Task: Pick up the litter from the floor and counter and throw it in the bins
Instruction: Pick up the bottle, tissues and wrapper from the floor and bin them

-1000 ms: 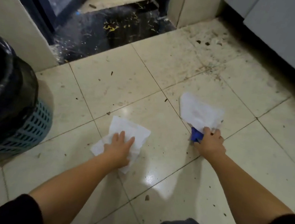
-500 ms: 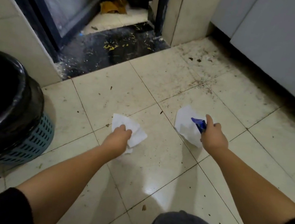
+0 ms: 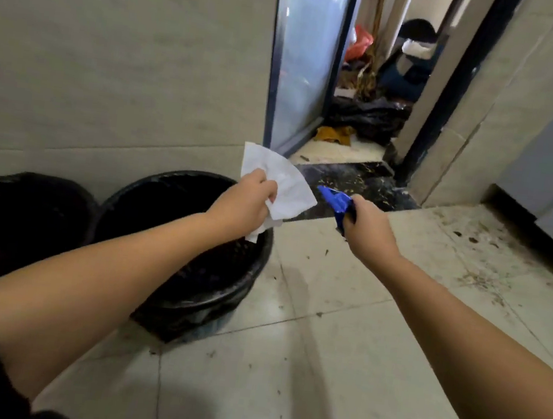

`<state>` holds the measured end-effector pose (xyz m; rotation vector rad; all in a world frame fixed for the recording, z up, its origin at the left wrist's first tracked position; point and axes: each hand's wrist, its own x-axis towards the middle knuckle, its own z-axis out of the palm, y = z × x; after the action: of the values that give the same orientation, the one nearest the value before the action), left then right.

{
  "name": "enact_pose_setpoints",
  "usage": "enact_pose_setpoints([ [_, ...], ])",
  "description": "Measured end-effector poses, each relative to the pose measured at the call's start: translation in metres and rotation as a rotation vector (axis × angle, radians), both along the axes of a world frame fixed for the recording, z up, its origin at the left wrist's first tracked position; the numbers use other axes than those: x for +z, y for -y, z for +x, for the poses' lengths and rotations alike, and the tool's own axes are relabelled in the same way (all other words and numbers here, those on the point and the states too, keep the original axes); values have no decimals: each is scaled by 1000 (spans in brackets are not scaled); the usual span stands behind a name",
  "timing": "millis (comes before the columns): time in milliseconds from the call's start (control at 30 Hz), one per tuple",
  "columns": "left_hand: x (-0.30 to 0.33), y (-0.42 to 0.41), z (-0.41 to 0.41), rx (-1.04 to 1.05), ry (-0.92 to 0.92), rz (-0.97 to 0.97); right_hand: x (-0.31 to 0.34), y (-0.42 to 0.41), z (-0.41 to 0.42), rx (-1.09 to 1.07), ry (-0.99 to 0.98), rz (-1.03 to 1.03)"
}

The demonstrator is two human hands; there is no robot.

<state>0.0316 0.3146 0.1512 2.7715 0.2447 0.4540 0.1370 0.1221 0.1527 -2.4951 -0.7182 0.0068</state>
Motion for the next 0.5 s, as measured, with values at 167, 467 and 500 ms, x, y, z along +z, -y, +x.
enact_pose_setpoints([
  [167,15,-117,-90,220,-15,-37,15,-126,-57,203,40,63],
  [467,-3,-192,-195,292,6,-40,-25,-226,-114,411,15,-180],
  [500,-2,-189,-191,263,25,-44,-29,-226,-113,402,15,-211],
])
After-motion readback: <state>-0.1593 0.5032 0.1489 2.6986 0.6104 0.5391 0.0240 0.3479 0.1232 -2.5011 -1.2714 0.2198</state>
